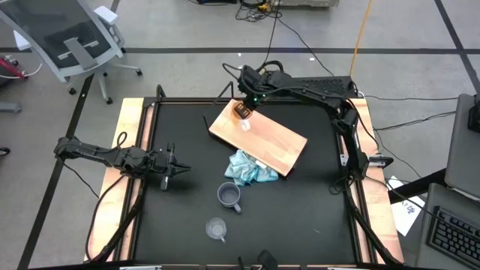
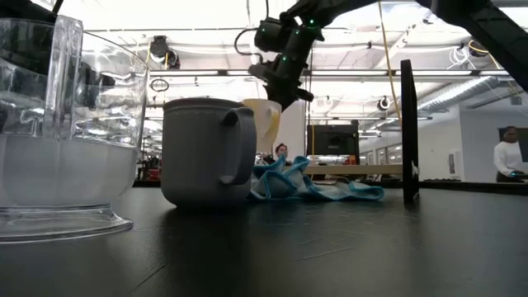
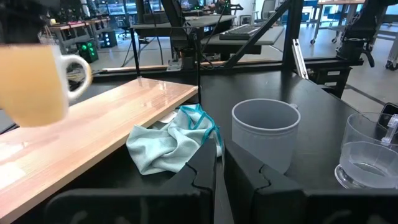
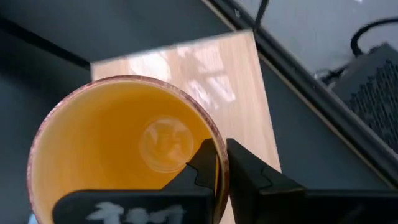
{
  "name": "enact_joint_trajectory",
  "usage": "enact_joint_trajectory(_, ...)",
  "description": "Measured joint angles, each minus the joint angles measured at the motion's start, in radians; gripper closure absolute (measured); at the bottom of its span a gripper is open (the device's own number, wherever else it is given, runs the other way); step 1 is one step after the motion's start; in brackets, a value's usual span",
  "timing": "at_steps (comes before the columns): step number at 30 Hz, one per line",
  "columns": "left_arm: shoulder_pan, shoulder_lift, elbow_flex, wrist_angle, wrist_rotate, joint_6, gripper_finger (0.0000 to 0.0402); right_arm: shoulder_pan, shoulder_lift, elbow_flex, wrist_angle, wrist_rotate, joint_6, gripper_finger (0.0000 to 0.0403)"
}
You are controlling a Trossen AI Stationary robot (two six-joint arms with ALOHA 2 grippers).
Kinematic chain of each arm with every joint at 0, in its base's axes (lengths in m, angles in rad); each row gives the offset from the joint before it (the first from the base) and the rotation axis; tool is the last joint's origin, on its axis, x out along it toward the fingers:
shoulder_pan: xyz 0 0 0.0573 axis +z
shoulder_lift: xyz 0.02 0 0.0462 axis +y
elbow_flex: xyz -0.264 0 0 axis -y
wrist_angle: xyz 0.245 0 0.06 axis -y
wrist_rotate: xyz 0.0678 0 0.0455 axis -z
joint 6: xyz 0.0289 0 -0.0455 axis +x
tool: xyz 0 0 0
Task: Stack small to large cups/mugs on shelf
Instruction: Put the orange mug on the shelf
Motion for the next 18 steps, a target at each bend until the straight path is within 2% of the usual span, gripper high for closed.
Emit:
enact_joint_trajectory(8, 0.000, 0.000, 0.000, 0.001, 0.000, 0.000, 0.0371, 0.000, 0.057, -0.001, -0.023, 0.005, 0.054, 0.0394)
enact_joint_trajectory(18, 0.000, 0.000, 0.000, 0.001, 0.000, 0.000, 0.0371, 0.001, 0.055, 0.000, -0.032, 0.060, 0.133, 0.0394)
